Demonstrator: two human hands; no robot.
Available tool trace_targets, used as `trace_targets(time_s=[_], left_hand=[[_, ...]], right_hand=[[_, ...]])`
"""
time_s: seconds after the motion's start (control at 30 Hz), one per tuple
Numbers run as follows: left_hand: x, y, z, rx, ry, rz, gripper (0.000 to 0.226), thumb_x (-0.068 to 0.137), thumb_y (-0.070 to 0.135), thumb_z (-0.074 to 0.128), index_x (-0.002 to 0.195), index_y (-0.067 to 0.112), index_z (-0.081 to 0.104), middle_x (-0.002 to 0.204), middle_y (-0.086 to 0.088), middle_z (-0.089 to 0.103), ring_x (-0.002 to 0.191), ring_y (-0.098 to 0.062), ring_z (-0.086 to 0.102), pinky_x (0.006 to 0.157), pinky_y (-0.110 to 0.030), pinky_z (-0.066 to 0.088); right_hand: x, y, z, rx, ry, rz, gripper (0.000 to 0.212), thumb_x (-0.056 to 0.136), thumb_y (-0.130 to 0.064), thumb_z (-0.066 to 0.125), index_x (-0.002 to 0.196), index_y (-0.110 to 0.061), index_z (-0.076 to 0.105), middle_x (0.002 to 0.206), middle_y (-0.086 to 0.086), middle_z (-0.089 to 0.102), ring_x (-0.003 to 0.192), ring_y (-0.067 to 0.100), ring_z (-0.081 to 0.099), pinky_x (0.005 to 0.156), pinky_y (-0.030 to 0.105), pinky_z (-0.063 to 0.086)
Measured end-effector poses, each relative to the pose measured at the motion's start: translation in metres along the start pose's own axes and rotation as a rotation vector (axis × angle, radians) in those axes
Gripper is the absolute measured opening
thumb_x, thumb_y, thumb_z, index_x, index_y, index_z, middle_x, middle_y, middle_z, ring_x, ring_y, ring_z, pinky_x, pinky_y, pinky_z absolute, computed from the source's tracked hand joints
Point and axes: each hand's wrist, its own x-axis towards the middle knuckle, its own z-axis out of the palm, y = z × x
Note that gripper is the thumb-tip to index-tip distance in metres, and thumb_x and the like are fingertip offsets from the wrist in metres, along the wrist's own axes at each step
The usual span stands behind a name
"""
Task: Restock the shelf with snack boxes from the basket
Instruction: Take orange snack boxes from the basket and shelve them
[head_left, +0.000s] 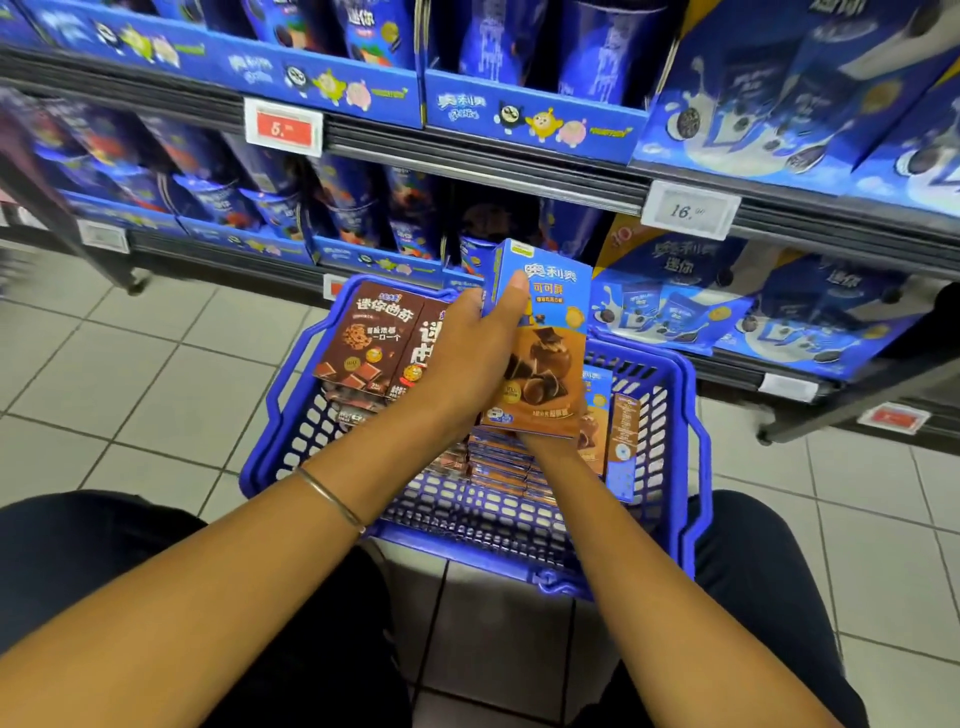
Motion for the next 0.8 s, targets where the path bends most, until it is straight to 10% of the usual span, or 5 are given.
trace_targets(time_s=[0.2, 0.37, 0.57, 0.7, 0.8], left_hand=[[0.005, 0.000, -0.008, -0.006, 0.024, -0.013, 0.042, 0.109, 0.051, 0.053, 0.116, 0.012, 0.067, 0.111, -0.008, 0.081, 0.102, -0.023, 0.079, 0.091, -0.042, 0.063], [0.019, 0.006, -0.023, -0.071, 0.102, -0.088, 0.047, 0.107, 0.054, 0.055, 0.116, 0.011, 0.073, 0.106, -0.013, 0.082, 0.098, -0.030, 0.080, 0.090, -0.049, 0.065], [0.026, -0.003, -0.025, 0.041, 0.188, -0.018, 0.044, 0.101, 0.056, 0.064, 0.121, 0.017, 0.065, 0.119, -0.010, 0.076, 0.109, -0.032, 0.075, 0.101, -0.056, 0.058], [0.025, -0.007, -0.016, 0.079, 0.145, -0.051, 0.053, 0.102, 0.065, 0.056, 0.106, 0.015, 0.073, 0.099, -0.014, 0.078, 0.085, -0.038, 0.075, 0.079, -0.055, 0.061], [0.023, -0.010, -0.012, -0.012, 0.085, -0.079, 0.062, 0.107, 0.067, 0.042, 0.111, 0.017, 0.079, 0.101, -0.008, 0.083, 0.094, -0.032, 0.080, 0.092, -0.053, 0.064]], right_hand=[[0.004, -0.020, 0.008, 0.074, 0.193, -0.258, 0.036, 0.099, -0.007, 0.063, 0.133, 0.000, 0.055, 0.126, 0.021, 0.064, 0.112, 0.039, 0.064, 0.097, 0.051, 0.053], [-0.013, -0.039, -0.038, 0.430, 0.455, -0.512, 0.035, 0.092, -0.020, 0.073, 0.122, -0.014, 0.056, 0.088, -0.007, 0.072, 0.074, 0.012, 0.071, 0.071, 0.037, 0.057], [-0.042, -0.061, -0.077, 0.692, 0.229, -0.591, 0.021, 0.096, -0.026, 0.066, 0.110, -0.010, 0.063, 0.096, 0.007, 0.074, 0.082, 0.020, 0.073, 0.078, 0.042, 0.061], [-0.054, -0.069, -0.056, 0.523, 0.075, -0.659, 0.011, 0.097, -0.027, 0.064, 0.096, -0.016, 0.063, 0.089, 0.004, 0.071, 0.077, 0.018, 0.070, 0.069, 0.036, 0.058], [-0.056, -0.067, -0.037, 0.451, 0.053, -0.651, 0.016, 0.097, -0.034, 0.061, 0.102, -0.019, 0.064, 0.101, 0.011, 0.075, 0.091, 0.025, 0.074, 0.080, 0.048, 0.061]])
